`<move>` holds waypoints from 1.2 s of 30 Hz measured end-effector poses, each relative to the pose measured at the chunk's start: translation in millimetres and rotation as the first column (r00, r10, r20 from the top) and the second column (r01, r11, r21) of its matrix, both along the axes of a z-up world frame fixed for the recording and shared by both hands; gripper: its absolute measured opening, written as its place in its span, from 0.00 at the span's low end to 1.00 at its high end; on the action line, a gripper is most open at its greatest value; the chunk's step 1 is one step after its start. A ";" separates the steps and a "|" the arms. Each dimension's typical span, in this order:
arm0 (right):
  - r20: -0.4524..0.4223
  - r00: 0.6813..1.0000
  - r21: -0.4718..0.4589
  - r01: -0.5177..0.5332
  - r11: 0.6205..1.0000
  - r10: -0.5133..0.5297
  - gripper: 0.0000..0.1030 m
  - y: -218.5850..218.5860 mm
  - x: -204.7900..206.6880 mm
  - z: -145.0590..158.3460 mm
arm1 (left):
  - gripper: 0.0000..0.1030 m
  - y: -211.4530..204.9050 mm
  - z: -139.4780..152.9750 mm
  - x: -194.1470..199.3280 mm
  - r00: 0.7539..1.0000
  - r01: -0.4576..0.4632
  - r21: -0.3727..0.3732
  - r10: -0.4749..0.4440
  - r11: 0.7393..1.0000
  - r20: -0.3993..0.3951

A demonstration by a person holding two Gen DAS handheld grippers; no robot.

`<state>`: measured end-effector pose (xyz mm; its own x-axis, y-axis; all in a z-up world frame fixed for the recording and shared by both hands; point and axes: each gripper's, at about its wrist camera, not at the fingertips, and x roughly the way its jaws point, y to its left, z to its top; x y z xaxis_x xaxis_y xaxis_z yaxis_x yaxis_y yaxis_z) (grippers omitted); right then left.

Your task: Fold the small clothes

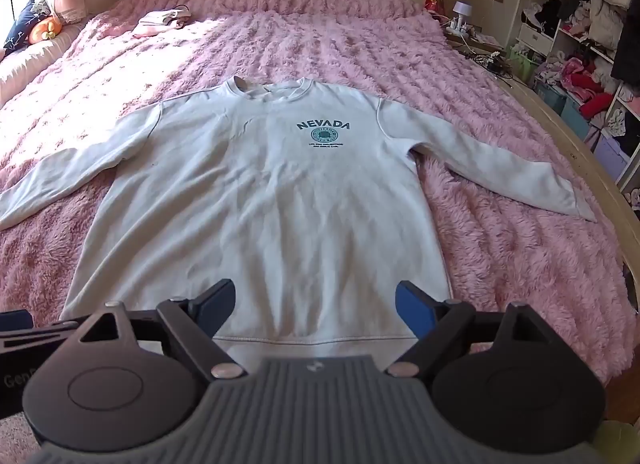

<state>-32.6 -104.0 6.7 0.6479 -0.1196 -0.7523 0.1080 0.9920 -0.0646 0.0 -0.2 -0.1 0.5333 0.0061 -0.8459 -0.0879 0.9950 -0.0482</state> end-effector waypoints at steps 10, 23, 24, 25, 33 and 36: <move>-0.010 1.000 0.002 -0.003 1.000 0.003 0.81 0.8 0.1 -0.3 | 0.88 0.1 -0.1 0.2 1.000 -0.004 0.002 0.004 1.000 -0.003; -0.010 1.000 -0.001 -0.003 1.000 0.003 0.81 1.4 1.0 -1.0 | 0.88 0.5 -0.3 0.0 1.000 -0.003 0.001 0.003 1.000 -0.003; -0.009 1.000 -0.002 -0.003 1.000 0.003 0.81 1.4 1.0 -1.0 | 0.88 2.2 -1.0 0.3 1.000 -0.003 0.001 0.003 1.000 -0.002; -0.009 1.000 -0.002 -0.005 1.000 0.005 0.81 1.7 0.8 -0.1 | 0.88 2.3 -1.1 0.3 1.000 -0.003 0.001 0.003 1.000 -0.002; -0.005 1.000 -0.007 -0.007 1.000 0.007 0.81 3.5 0.9 1.1 | 0.88 2.1 -0.8 0.4 1.000 -0.003 0.001 0.003 1.000 -0.002; -0.005 1.000 -0.006 -0.007 1.000 0.007 0.81 3.6 1.0 1.7 | 0.88 2.1 -0.8 0.4 1.000 -0.004 0.002 0.004 1.000 -0.002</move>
<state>-31.7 -100.4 8.5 0.6453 -0.1201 -0.7545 0.1010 0.9923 -0.0716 0.3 1.9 -0.8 0.5317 0.0099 -0.8469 -0.0922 0.9947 -0.0463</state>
